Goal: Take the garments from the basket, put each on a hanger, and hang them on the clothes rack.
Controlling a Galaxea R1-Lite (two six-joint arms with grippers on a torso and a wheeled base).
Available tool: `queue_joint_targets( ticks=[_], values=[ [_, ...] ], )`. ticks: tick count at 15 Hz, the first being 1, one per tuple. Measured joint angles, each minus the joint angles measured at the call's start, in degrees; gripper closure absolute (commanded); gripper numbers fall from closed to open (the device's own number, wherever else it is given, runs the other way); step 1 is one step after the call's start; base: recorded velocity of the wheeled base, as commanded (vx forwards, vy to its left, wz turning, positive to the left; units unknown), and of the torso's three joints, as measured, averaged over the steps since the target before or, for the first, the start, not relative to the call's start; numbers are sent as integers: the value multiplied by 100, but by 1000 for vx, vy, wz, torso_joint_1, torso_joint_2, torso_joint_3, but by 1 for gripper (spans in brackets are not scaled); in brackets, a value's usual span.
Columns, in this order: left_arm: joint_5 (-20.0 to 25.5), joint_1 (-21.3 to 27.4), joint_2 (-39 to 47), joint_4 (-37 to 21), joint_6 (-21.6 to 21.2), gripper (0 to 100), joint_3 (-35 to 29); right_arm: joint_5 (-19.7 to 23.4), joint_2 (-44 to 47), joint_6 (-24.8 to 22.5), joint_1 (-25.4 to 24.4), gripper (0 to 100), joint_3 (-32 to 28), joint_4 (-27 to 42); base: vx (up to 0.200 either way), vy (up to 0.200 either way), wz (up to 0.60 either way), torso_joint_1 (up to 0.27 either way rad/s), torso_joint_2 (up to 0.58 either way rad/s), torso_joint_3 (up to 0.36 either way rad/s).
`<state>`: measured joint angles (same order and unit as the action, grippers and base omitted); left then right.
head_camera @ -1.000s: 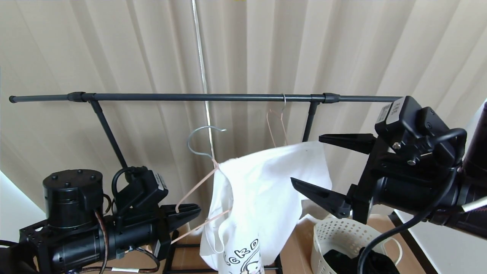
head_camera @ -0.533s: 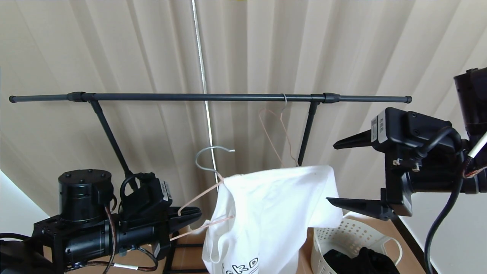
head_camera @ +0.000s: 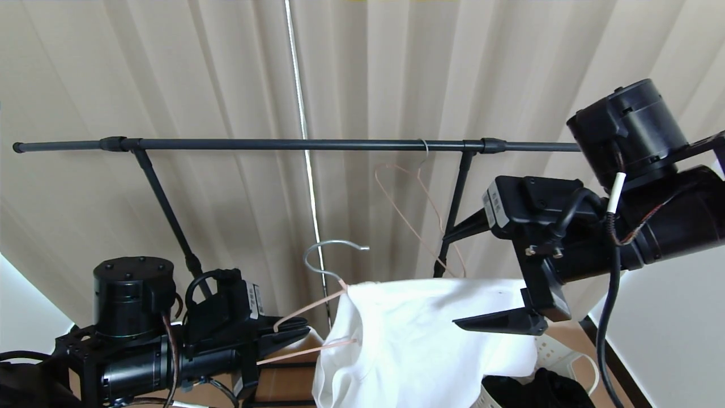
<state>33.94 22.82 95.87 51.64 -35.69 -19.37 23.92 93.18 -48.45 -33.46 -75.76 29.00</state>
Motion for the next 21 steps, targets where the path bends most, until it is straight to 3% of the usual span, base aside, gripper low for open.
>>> queue_joint_targets(
  ticks=[11, 21],
  values=[
    [-2, 286, -72, 1, -24, 100, 11, -20, 551, 90, -407, 0, -76, -49, 0, 0, 0, 0, 0, 0],
    [-6, 319, -201, 1, -24, 100, 88, -39, 670, 171, -433, 0, -255, -46, 0, 0, 0, 0, 0, 0]
  ],
)
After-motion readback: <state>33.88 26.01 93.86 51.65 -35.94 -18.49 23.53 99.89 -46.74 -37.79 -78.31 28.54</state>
